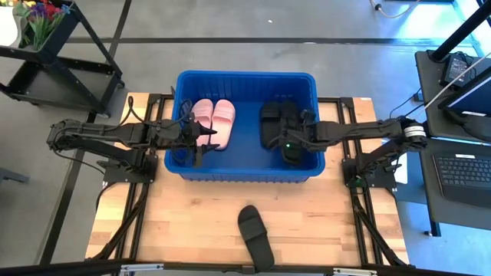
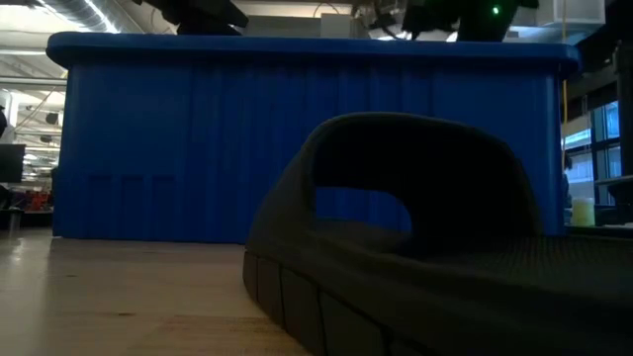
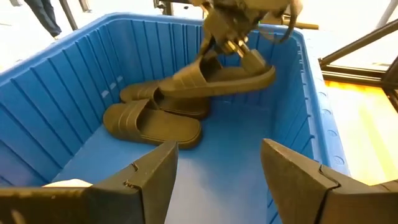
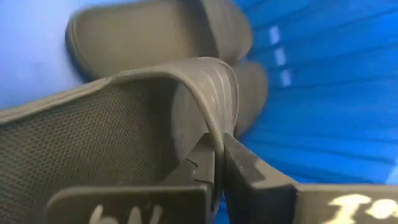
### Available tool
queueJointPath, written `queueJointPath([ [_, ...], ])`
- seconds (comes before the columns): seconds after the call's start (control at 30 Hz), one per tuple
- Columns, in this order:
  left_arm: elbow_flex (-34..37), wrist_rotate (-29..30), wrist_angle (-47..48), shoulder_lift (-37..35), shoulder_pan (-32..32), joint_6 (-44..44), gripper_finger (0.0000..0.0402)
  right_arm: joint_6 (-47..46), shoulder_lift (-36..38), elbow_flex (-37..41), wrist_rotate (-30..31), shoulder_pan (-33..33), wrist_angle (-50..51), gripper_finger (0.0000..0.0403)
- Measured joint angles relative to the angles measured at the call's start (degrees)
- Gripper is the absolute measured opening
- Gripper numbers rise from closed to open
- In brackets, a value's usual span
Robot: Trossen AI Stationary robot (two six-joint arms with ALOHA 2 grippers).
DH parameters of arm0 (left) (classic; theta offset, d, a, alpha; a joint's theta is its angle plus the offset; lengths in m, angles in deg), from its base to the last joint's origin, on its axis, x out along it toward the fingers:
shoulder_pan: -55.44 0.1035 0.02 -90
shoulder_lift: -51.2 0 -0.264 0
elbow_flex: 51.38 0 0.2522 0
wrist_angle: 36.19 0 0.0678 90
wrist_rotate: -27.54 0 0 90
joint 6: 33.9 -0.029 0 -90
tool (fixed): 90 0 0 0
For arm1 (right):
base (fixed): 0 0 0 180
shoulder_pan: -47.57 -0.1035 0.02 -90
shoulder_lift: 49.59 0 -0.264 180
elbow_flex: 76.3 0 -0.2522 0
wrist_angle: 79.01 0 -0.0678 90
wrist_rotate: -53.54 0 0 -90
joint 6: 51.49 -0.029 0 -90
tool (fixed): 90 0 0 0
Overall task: Pick and place slides into bin
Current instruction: Put the black slide into the blue container
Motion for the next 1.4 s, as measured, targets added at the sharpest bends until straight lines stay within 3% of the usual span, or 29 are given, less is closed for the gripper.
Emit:
queueJointPath([
  [0.1, 0.00, 0.03, 0.02, 0.00, 0.02, 0.00, 0.0224, -2.40, -0.09, 2.25, -2.55, 0.00, -0.04, 0.0014],
  [0.57, 0.00, 0.18, 0.05, 0.00, 0.00, -0.11, 0.0224, -2.40, 0.14, 8.86, -2.40, -0.09, -5.50, 0.0015],
  [1.2, 0.00, 0.27, 0.04, 0.00, 0.60, -0.09, 0.0224, 0.88, -0.07, 7.99, -6.79, 0.00, -5.60, 0.0118],
  [1.4, 0.00, 0.31, 0.04, 0.00, 1.78, -0.10, 0.0224, 0.99, -0.07, 7.99, -12.68, 0.00, -5.54, 0.0159],
])
